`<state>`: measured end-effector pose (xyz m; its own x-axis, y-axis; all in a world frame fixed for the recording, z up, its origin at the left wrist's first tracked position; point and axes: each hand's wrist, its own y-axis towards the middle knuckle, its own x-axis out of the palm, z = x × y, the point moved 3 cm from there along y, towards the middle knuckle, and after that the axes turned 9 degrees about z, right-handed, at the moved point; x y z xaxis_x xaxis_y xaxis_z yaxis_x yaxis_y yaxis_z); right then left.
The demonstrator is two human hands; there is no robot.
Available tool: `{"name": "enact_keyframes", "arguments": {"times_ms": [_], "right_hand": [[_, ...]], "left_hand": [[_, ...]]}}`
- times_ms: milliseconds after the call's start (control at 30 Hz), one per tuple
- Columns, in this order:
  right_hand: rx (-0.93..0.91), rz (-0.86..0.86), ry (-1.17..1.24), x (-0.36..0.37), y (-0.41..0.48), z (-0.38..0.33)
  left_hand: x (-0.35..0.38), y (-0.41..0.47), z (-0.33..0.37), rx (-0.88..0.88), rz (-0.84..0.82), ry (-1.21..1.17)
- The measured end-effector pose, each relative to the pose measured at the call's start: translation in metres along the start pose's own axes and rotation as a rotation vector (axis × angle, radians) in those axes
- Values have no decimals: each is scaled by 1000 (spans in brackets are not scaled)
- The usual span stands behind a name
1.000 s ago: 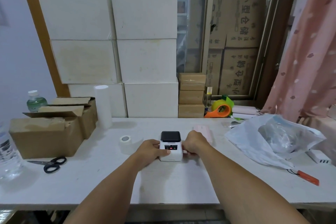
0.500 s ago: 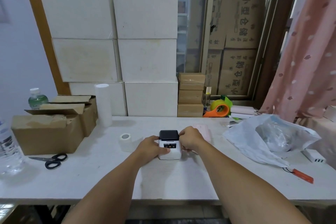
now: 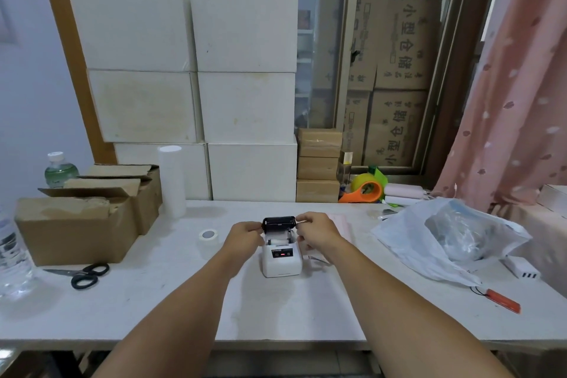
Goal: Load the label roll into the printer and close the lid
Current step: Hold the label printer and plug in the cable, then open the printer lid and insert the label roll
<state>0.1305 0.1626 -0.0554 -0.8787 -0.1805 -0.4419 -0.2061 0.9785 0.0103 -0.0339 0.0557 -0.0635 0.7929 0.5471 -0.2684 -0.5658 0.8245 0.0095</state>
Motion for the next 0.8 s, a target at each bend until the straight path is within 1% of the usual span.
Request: {"name": "enact_keyframes", "arguments": {"times_ms": [200,467,600,700,800], "right_hand": [[-1,-29,60,1,6,2],[-62,-47,-22,9,13,1],[-97,-35,-116,13,22,4],[-153,-14,-269,19,27,2],[-190,7,-396,22,28,-4]], "left_hand": [[7,13,3,58,0,22],[13,31,3,111,-4,163],[16,38,2,123,39,202],[17,40,2,135,61,221],[14,38,0,113,123,249]]}}
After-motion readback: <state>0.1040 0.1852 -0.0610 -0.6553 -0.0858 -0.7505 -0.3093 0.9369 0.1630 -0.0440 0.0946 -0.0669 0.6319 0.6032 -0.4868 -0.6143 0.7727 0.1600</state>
